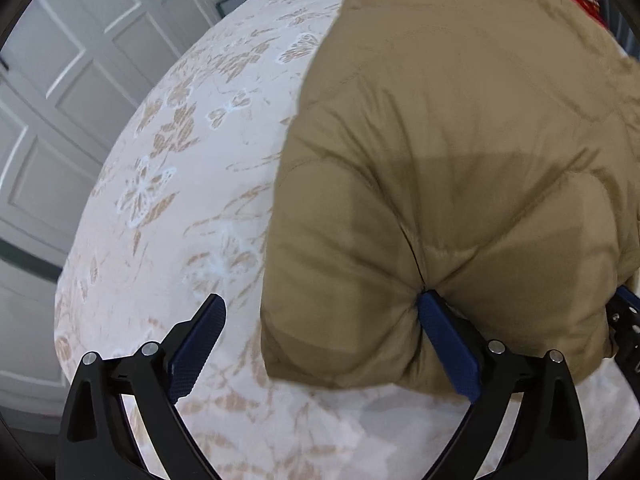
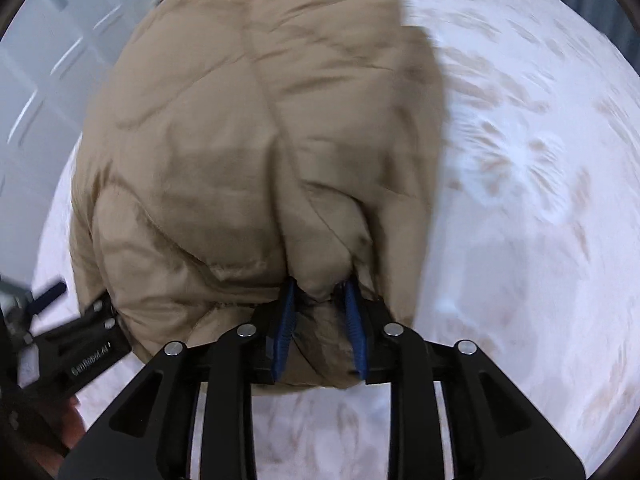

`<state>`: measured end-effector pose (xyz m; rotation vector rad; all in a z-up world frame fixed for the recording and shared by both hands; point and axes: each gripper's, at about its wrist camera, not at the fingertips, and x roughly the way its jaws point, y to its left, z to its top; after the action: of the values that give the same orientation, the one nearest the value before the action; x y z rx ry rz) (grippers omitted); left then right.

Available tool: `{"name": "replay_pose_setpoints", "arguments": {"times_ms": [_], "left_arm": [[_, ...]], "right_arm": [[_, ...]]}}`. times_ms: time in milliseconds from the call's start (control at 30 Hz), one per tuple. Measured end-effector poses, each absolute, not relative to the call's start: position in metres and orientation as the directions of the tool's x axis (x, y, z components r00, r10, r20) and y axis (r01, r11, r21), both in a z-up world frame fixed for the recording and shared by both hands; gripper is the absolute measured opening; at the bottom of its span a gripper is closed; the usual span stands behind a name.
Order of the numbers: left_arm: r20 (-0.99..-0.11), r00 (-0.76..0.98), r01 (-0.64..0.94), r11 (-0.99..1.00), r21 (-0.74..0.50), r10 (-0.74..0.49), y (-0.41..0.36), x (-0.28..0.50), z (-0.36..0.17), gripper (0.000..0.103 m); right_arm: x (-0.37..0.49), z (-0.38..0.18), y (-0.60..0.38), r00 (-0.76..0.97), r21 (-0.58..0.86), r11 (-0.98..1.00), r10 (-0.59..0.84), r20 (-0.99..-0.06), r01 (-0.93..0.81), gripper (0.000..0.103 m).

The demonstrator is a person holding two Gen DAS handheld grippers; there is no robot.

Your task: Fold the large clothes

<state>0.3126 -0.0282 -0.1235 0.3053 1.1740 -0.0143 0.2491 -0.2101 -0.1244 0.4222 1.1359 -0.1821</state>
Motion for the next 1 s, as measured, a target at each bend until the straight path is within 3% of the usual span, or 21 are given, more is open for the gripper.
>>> {"name": "replay_pose_setpoints", "arguments": {"times_ms": [33,100,200,267,467,1000], "left_arm": [[-0.913,0.389,0.16,0.967,0.2,0.124,-0.023,0.307,-0.116,0.089],[-0.896,0.438,0.146,0.977,0.152,0.074,-0.012,0.286,-0.094,0.089],[-0.823,0.565,0.133,0.977,0.165,0.062,0.001,0.243,-0.064,0.092],[-0.8,0.598,0.133,0.978,0.161,0.051,0.009,0.218,-0.055,0.093],[-0.756,0.653,0.105,0.984,0.143,0.04,0.027,0.149,-0.048,0.095],[-0.732,0.681,0.129,0.985,0.114,-0.004,0.041,0.075,-0.055,0.095]], "right_arm": [[0.242,-0.115,-0.211,0.438,0.247,0.896,0.067,-0.896,0.368,0.032],[0.215,-0.085,-0.204,0.52,0.268,0.902,0.058,-0.852,0.338,0.058],[0.169,-0.048,-0.189,0.613,0.182,0.935,-0.045,-0.789,0.303,0.085],[0.136,-0.031,-0.181,0.654,0.12,0.943,-0.12,-0.747,0.31,0.095],[0.063,-0.026,-0.176,0.657,0.053,0.922,-0.232,-0.718,0.383,0.098],[-0.006,-0.053,-0.119,0.685,0.05,0.95,-0.185,-0.705,0.308,0.098]]}}
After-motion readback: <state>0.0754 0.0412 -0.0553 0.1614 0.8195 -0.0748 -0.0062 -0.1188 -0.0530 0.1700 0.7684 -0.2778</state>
